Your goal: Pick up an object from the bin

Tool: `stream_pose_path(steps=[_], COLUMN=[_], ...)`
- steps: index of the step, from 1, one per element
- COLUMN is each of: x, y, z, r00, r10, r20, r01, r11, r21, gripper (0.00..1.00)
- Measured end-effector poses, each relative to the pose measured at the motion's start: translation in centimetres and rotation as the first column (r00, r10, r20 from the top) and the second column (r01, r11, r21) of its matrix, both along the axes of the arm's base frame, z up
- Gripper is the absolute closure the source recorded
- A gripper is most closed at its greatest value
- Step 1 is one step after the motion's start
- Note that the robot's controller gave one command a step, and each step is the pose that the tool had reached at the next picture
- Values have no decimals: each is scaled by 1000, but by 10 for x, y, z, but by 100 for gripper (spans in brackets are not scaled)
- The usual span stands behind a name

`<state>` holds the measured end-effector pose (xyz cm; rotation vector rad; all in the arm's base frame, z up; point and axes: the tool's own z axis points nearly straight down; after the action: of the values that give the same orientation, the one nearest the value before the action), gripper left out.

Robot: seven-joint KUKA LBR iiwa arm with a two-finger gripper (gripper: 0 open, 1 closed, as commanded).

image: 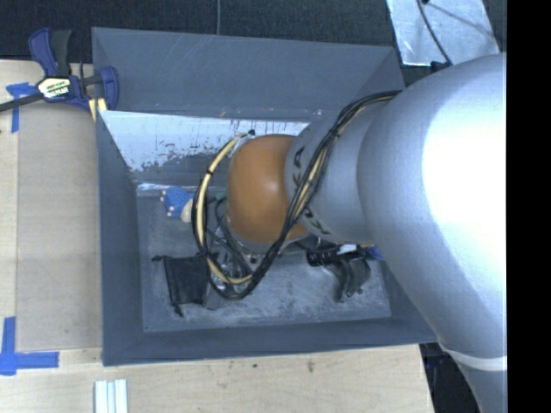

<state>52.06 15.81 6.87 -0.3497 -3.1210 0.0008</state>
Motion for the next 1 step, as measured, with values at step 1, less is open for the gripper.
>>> stream_pose_path(steps=[1], x=[1], y=[0], z=[0], r00=[1000], r10=[0], r20=[1], r01=[0], r11=[1000], r21=[1], gripper=[0])
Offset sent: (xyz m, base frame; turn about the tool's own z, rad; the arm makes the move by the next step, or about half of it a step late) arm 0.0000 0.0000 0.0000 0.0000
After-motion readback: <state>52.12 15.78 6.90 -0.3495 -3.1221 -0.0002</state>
